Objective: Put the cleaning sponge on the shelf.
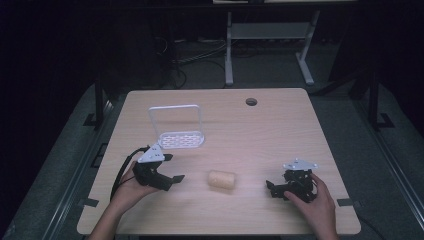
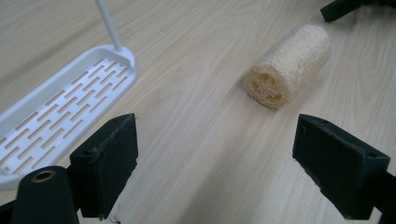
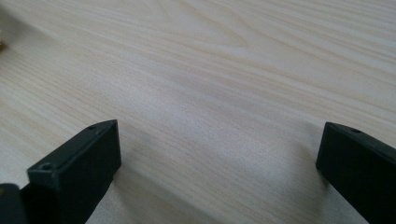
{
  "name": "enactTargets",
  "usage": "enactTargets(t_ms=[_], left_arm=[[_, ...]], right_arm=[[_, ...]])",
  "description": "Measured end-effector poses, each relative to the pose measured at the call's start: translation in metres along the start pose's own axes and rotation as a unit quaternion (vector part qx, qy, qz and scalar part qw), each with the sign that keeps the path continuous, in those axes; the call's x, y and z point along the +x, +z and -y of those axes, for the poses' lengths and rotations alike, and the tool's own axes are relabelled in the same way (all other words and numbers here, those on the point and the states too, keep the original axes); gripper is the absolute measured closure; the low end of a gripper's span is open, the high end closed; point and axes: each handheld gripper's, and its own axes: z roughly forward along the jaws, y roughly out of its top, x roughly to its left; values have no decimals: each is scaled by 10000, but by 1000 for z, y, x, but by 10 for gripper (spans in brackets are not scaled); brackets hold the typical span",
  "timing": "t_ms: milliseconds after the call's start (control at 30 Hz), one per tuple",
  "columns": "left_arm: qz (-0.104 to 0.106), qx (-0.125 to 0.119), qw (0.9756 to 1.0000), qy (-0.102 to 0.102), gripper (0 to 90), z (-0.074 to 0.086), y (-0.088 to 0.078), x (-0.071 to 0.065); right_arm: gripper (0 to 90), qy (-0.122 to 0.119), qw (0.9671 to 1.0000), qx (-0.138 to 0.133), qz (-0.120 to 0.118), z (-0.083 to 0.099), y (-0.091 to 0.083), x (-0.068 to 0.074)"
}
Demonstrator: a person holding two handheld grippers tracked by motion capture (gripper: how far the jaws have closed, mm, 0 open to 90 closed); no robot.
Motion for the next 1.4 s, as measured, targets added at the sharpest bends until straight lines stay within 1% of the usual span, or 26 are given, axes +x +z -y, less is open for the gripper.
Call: enactTargets(t_ms=[167,233,500,600,700,1000,1100,1167,1400], left_arm=[[70,-25,9999,79,139,-6,2,1],[113,-37,9999,70,140,-8,3,2],[238,0,9995,231,140,-18,10,1],[291,-41,9993,233,140,-21,12,1],[339,20,9990,283,140,-23,16,1],[504,45,9977,451,140,-34,26,-2],[561,17,9973,466,140,-37,29,-3],[571,30,9971,509,140,-39,31,-3],[713,37,9955,623,140,-46,38,-4]], right_arm=[[0,-1,10000,1,0,0,0,0],[0,0,10000,1,0,0,0,0],[0,0,10000,0,0,0,0,0],[0,0,10000,1,0,0,0,0],[0,1,10000,1,0,0,0,0],[0,2,10000,1,1,0,0,0],[0,8,10000,-1,1,0,0,0],[0,8,10000,-1,1,0,0,0],[0,9,10000,-1,1,0,0,0]])
